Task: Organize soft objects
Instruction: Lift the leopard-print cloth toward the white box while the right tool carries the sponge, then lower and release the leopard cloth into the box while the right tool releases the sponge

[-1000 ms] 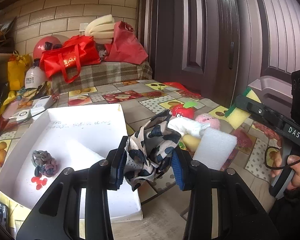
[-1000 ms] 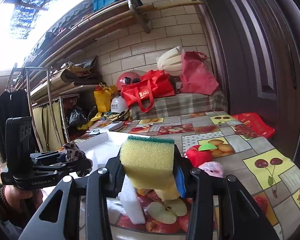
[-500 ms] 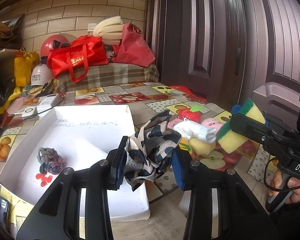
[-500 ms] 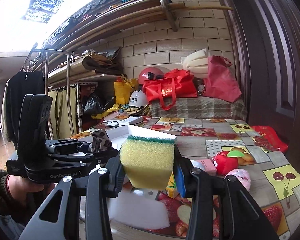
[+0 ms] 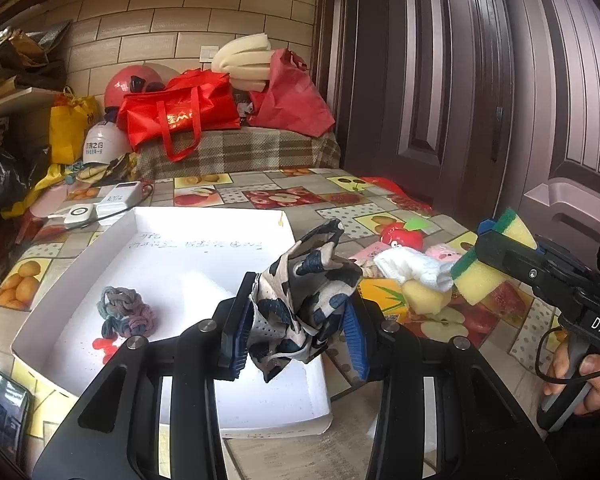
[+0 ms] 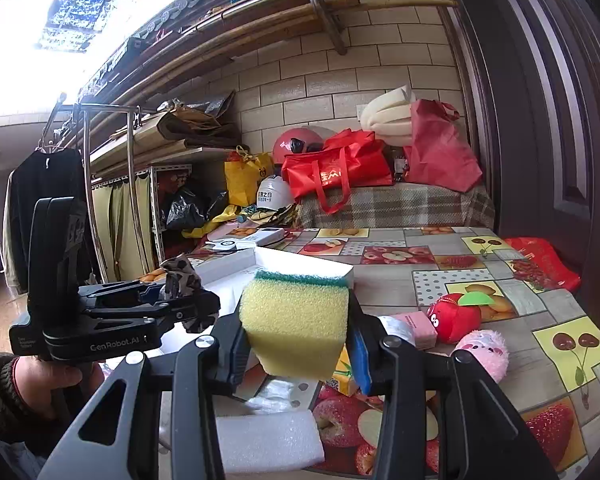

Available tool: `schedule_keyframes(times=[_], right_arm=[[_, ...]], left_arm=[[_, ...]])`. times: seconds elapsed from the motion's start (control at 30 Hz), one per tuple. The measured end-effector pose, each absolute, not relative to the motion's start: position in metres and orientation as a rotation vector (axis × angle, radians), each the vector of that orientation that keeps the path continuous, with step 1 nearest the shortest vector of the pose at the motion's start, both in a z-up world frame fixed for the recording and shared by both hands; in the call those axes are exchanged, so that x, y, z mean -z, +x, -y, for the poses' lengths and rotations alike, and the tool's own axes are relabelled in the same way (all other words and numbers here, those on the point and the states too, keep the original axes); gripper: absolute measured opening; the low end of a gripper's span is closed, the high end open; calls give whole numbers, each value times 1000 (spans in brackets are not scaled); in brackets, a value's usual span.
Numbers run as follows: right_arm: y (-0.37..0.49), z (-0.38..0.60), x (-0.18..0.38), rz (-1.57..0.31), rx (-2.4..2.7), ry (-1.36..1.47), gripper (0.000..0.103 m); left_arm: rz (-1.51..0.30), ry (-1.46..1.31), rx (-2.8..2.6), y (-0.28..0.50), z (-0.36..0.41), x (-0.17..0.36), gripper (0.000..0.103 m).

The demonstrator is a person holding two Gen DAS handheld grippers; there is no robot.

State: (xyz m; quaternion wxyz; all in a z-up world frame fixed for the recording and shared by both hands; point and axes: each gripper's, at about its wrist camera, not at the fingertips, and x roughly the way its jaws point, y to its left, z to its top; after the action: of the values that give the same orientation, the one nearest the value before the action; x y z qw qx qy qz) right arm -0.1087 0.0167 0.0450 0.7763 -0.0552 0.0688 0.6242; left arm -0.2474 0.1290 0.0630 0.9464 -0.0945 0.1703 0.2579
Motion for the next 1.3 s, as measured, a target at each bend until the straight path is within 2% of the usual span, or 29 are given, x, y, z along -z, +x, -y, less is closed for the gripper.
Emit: schedule_keyframes(times=[0.7, 1.3], right_arm=[[-118, -49, -43, -187, -1387, -185, 42], [-106, -94, -34, -321, -1414, -176, 42]], left_arm=[[-336, -232, -637, -268, -157, -58, 39], [-369, -211, -743, -274, -192, -49, 39]])
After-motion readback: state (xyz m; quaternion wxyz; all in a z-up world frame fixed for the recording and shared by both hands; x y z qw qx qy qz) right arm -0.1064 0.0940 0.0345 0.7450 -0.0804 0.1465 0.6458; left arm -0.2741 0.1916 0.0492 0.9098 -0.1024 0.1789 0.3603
